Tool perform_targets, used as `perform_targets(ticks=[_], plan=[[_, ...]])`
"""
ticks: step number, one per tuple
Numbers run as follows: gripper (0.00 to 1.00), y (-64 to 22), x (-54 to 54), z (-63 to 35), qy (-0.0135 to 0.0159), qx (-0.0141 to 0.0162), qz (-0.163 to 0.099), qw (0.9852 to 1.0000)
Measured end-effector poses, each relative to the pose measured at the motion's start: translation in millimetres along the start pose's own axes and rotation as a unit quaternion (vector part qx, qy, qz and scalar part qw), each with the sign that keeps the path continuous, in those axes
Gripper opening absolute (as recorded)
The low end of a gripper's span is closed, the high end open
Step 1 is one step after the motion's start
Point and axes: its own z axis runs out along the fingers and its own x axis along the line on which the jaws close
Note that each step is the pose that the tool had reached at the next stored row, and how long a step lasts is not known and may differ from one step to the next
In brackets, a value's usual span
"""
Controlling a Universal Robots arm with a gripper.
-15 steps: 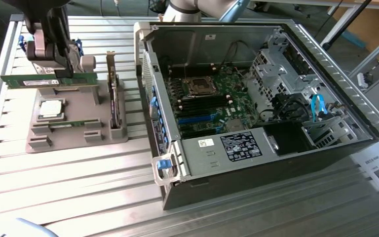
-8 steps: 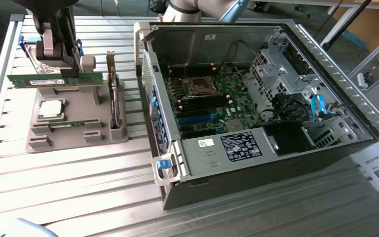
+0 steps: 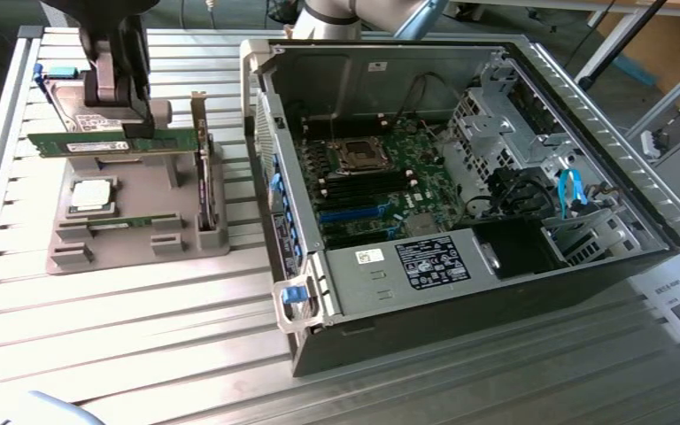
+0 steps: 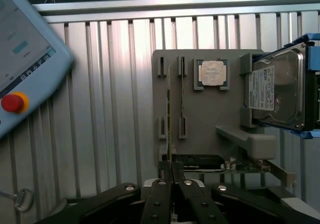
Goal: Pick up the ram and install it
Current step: 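Pick up the ram and move it above insertion slot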
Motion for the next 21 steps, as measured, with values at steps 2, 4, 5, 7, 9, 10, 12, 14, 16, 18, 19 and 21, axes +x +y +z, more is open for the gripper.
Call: perform_targets(ticks=[2,4,5,7,9,10,12,14,16,18,19,21], plan=[[0.11,-3.1,-0.1,0.0,0.0000,0.0000,0.000,1.0000],[0.11,-6.3,-0.3,-0.1,0.0000,0.0001,0.000,1.0000],[0.11,-7.9,-0.4,-0.1,0.0000,0.0000,0.000,1.0000],[0.11,-11.5,-0.6,-0.2,0.0000,0.0000,0.000,1.0000],[0.11,-15.0,-0.8,-0.3,0.0000,0.0000,0.000,1.0000],[0.11,-16.7,-0.8,-0.3,0.0000,0.0000,0.000,1.0000],[0.11,-20.0,-1.0,-0.4,0.0000,0.0000,0.000,1.0000],[0.11,-23.6,-1.2,-0.5,0.0000,0.0000,0.000,1.0000],[0.11,-27.0,-1.4,-0.5,0.0000,0.0000,0.000,1.0000],[0.11,-31.0,-1.6,-0.6,0.0000,0.0000,0.000,1.0000],[0.11,-32.9,-1.7,-0.6,0.0000,-0.0001,0.000,1.0000],[0.11,-36.5,-1.9,-0.7,0.0000,-0.0001,0.000,1.0000]])
